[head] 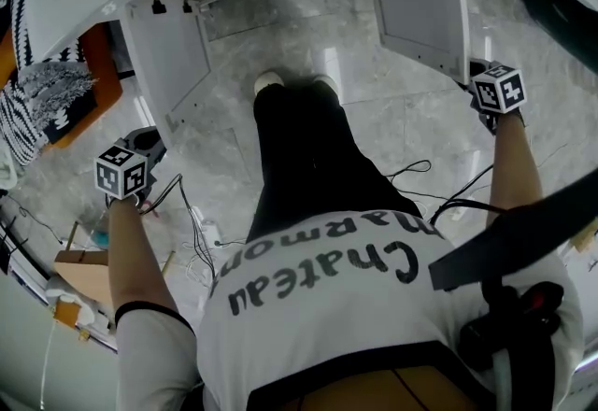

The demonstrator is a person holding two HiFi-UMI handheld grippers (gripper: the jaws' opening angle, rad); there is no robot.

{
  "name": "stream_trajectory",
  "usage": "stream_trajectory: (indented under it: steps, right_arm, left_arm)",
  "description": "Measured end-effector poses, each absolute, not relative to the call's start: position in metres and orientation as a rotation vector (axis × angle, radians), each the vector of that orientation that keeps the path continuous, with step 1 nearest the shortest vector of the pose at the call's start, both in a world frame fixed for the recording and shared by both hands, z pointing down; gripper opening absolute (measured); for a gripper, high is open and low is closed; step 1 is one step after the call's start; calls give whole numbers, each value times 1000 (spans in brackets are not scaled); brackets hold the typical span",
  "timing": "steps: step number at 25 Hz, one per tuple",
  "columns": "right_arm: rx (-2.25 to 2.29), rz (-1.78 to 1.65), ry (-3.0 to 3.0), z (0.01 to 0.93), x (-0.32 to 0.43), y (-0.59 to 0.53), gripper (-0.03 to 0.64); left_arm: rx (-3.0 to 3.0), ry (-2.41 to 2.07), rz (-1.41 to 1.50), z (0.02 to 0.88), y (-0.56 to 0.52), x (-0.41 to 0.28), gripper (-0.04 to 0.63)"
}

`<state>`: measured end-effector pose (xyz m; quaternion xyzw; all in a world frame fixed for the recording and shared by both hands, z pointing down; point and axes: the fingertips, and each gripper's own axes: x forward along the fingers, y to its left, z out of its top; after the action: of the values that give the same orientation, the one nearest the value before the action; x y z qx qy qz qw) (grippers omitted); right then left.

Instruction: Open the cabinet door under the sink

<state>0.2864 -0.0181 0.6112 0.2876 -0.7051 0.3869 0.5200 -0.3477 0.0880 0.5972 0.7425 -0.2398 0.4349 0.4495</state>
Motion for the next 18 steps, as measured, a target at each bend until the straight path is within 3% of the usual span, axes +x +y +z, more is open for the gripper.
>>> stream_trajectory:
  steps: [10,18]
  right_arm:
    - [1032,897,-1596,553,334,-60,17]
    - [1113,682,-1818,451,285,-129,17]
  left_arm:
    - [1733,-852,1047,541,67,-382,25]
    - [1940,-1062,971,442,-4,-367,23]
